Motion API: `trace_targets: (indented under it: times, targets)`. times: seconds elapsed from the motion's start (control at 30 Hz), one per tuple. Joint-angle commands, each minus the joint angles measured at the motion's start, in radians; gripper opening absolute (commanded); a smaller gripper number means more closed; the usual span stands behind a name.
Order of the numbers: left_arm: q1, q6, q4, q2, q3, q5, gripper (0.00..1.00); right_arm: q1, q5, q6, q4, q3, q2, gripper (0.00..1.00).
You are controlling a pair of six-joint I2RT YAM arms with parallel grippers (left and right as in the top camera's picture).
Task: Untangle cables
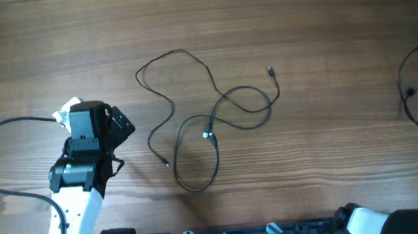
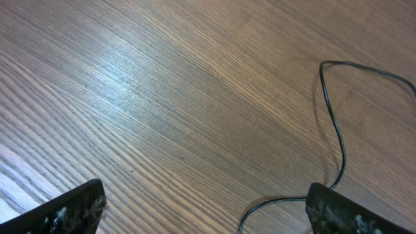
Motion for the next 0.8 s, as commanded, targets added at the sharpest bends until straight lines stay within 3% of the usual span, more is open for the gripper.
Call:
trace_targets:
  times: [0.0, 0.13, 0.3, 0.47, 0.6, 0.77]
  targets:
    - [0.005, -0.006, 0.002, 0.003, 0.002, 0.008, 1.0, -0.182, -0.404, 0.167, -0.01, 0.015, 0.002, 0.04]
    - [0.006, -0.006, 0.002, 0.003, 0.002, 0.008, 1.0, -0.362, -0.593, 0.188, 0.0, 0.016, 0.002, 0.04]
    - [0.005, -0.006, 0.002, 0.003, 0.002, 0.008, 1.0, -0.441, -0.747, 0.183, 0.01, 0.016, -0.009, 0.04]
    - [0.005, -0.006, 0.002, 0.003, 0.002, 0.008, 1.0, -0.441, -0.701, 0.104, 0.053, 0.016, -0.063, 0.04]
    - [0.006, -0.006, -0.003, 0.003, 0.002, 0.008, 1.0, -0.441, -0.444, 0.103, 0.108, 0.016, -0.166, 0.04]
    - [0.005, -0.006, -0.005, 0.003, 0.002, 0.008, 1.0, -0.439, -0.369, 0.082, 0.096, 0.016, -0.265, 0.04]
